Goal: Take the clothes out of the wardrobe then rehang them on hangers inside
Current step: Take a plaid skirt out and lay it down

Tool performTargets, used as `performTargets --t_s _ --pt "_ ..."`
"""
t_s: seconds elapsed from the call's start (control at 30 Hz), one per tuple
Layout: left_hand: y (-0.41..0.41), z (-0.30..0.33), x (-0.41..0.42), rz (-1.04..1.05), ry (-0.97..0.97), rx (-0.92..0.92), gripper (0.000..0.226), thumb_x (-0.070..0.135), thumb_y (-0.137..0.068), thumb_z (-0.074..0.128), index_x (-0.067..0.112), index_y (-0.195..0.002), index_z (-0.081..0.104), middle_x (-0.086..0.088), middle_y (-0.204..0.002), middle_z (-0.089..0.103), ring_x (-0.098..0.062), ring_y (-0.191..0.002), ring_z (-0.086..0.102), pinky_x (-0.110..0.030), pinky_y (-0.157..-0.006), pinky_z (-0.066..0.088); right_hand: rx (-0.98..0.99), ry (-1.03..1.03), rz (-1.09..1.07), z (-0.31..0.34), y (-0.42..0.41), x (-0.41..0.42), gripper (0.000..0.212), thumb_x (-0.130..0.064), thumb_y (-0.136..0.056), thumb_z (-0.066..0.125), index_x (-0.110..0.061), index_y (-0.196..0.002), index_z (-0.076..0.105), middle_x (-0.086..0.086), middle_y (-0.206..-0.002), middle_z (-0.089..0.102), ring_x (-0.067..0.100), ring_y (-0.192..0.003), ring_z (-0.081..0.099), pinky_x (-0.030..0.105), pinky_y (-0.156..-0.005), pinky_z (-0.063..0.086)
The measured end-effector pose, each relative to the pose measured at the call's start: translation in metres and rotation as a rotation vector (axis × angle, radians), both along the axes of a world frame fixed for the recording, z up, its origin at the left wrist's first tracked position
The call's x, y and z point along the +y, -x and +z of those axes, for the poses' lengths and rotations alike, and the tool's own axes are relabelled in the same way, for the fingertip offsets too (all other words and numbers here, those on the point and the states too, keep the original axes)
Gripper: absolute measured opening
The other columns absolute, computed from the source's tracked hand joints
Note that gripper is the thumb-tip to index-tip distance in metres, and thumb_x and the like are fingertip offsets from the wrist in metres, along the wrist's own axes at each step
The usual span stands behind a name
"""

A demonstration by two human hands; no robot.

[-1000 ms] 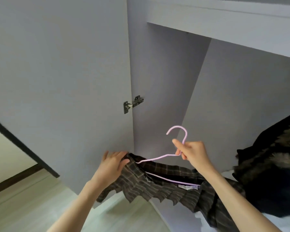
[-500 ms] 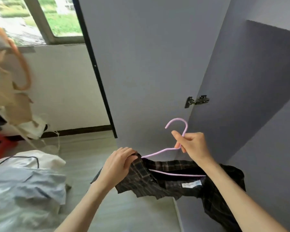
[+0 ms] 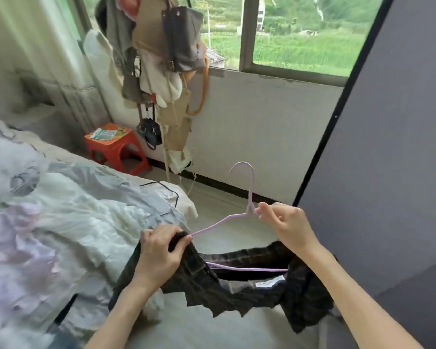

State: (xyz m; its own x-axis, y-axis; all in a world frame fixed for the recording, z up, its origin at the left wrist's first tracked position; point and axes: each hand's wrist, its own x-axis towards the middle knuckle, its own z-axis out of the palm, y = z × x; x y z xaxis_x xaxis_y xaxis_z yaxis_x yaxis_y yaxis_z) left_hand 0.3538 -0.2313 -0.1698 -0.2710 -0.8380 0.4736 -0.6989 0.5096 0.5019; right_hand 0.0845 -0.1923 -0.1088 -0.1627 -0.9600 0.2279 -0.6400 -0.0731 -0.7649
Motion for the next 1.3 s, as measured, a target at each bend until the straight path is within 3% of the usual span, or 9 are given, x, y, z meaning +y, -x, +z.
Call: performTargets --t_s 0.1,0.2,0.27,0.4,0.57,0.67,0.83,1.03,1.3 --pt "-0.061 -0.001 0.001 0.191 -0.004 -0.009 0.031 0.050 -0.080 0.044 0.022 -0.073 0.058 0.013 -0.070 0.053 -0.012 -0.067 0.052 -0.028 -0.068 0.018 0.239 -0.113 0.069 -0.028 -0.034 -0.031 0.053 -0.051 -0.091 0.030 -0.019 -0.108 0.069 -0.001 -0.092 0.068 0.015 -0.087 0.059 0.028 -0.073 0.043" --pt "-0.120 -0.004 0.009 0.393 -0.011 -0.014 0.038 0.050 -0.079 0.044 0.017 -0.074 0.061 0.011 -0.071 0.051 -0.019 -0.067 0.054 -0.029 -0.070 0.018 0.254 -0.331 0.150 -0.053 -0.080 -0.058 0.059 -0.050 -0.095 0.027 -0.007 -0.092 0.067 0.008 -0.083 0.066 0.020 -0.078 0.060 0.029 -0.070 0.044" --pt "-0.155 -0.006 0.022 0.516 -0.037 -0.012 0.037 0.049 -0.078 0.046 0.016 -0.073 0.062 0.012 -0.070 0.049 -0.017 -0.066 0.051 -0.033 -0.074 0.023 0.242 -0.369 0.234 -0.059 -0.117 -0.070 0.052 -0.046 -0.096 0.030 -0.010 -0.070 0.057 0.006 -0.067 0.058 0.017 -0.064 0.054 0.025 -0.061 0.040" --pt "-0.216 -0.013 0.059 0.777 -0.058 -0.039 0.041 0.051 -0.076 0.043 0.016 -0.071 0.064 0.008 -0.069 0.060 -0.021 -0.066 0.057 -0.036 -0.072 0.030 0.220 -0.244 0.488 -0.056 -0.193 -0.090 0.042 -0.036 -0.097 0.038 -0.018 -0.059 0.041 -0.002 -0.057 0.044 0.014 -0.055 0.041 0.026 -0.055 0.030" --pt "-0.264 -0.020 0.113 1.069 -0.079 -0.069 0.047 0.060 -0.078 0.041 0.017 -0.072 0.061 0.009 -0.068 0.058 -0.022 -0.068 0.058 -0.036 -0.072 0.030 0.208 -0.277 0.800 -0.052 -0.272 -0.121 0.037 -0.028 -0.098 0.040 -0.002 -0.078 0.056 0.013 -0.076 0.059 0.027 -0.075 0.053 0.037 -0.072 0.040" --pt "-0.281 -0.014 0.144 1.226 -0.078 -0.123 0.054 0.070 -0.079 0.037 0.021 -0.068 0.056 0.010 -0.065 0.056 -0.019 -0.067 0.054 -0.033 -0.071 0.027 0.196 -0.324 0.980 -0.047 -0.320 -0.133 0.035 -0.033 -0.092 0.045 -0.004 -0.079 0.059 0.013 -0.077 0.061 0.026 -0.075 0.055 0.031 -0.067 0.038" --pt "-0.313 0.003 0.192 1.474 -0.043 -0.133 0.041 0.062 -0.076 0.043 0.023 -0.066 0.054 0.013 -0.065 0.055 -0.017 -0.069 0.053 -0.027 -0.071 0.020 0.215 -0.309 1.228 -0.040 -0.401 -0.125 0.029 -0.030 -0.095 0.050 -0.006 -0.083 0.061 0.006 -0.075 0.061 0.017 -0.069 0.053 0.024 -0.062 0.036" --pt "-0.365 0.020 0.246 1.686 0.016 -0.187 0.044 0.062 -0.074 0.043 0.021 -0.062 0.053 0.008 -0.063 0.058 -0.024 -0.073 0.053 -0.029 -0.072 0.018 0.264 -0.236 1.411 -0.036 -0.495 -0.095 0.024 -0.023 -0.092 0.051 -0.001 -0.086 0.055 0.013 -0.083 0.058 0.024 -0.075 0.051 0.024 -0.066 0.035" --pt "-0.498 0.040 0.299 1.738 0.087 -0.270 0.049 0.060 -0.075 0.044 0.015 -0.064 0.059 0.002 -0.066 0.062 -0.027 -0.073 0.052 -0.032 -0.069 0.019 0.216 -0.002 1.412 -0.029 -0.638 -0.041 0.018 -0.021 -0.094 0.051 -0.008 -0.081 0.054 -0.006 -0.066 0.049 0.004 -0.059 0.044 0.018 -0.056 0.033"
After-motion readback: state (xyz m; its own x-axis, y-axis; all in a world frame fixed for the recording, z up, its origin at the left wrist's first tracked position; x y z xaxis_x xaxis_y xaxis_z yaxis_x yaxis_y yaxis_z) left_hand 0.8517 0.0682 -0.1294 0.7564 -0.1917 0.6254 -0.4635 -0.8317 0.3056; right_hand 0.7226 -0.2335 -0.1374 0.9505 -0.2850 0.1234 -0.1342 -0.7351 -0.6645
